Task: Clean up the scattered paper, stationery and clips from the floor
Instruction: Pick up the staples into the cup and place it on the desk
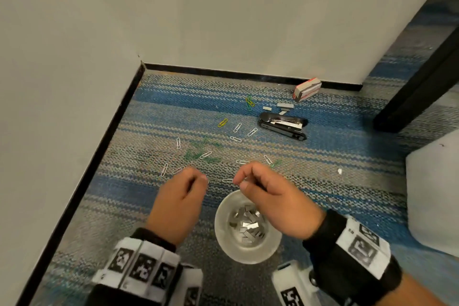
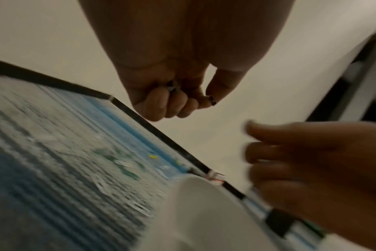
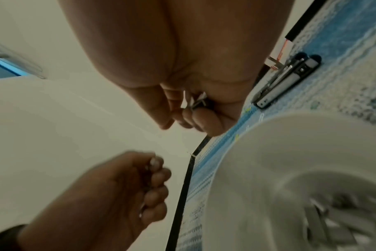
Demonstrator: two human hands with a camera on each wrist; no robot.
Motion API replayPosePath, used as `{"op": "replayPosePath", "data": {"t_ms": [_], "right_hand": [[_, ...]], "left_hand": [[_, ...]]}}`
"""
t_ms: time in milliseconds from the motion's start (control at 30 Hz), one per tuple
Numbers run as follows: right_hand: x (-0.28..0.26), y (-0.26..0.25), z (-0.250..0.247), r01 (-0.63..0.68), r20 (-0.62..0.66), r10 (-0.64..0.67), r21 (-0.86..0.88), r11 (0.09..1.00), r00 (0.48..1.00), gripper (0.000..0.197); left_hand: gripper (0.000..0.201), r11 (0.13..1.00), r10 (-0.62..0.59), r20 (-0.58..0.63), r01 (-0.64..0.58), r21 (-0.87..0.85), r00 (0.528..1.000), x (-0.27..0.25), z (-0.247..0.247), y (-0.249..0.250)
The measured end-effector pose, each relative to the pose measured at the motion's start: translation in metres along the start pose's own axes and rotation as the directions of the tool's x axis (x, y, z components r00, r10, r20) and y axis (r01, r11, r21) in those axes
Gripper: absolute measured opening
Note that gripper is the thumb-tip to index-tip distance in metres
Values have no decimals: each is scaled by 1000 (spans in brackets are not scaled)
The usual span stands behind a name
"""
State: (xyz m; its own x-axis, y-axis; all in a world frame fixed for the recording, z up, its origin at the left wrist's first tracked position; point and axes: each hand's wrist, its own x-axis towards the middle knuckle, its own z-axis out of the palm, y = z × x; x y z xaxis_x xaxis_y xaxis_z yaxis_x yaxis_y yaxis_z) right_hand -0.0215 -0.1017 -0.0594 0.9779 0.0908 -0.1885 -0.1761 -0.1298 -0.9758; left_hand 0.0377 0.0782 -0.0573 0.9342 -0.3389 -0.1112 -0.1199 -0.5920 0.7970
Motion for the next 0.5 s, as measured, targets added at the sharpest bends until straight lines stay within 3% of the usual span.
{"op": "replayPosePath", "data": {"t_ms": [200, 300, 500], "right_hand": [[-10, 4, 14, -40, -78, 58, 208, 977, 995, 11], [-16, 9, 13, -70, -110, 98, 238, 969, 989, 15], [-25, 22, 16, -48, -139, 110, 390, 919, 984, 16]], "left_hand": [[23, 952, -12, 116, 46, -302, 993, -32, 50, 31], [21, 936, -58, 107, 91, -341, 993, -34, 59, 28], [17, 916, -46, 48, 61, -397, 998, -40, 60, 16]]}}
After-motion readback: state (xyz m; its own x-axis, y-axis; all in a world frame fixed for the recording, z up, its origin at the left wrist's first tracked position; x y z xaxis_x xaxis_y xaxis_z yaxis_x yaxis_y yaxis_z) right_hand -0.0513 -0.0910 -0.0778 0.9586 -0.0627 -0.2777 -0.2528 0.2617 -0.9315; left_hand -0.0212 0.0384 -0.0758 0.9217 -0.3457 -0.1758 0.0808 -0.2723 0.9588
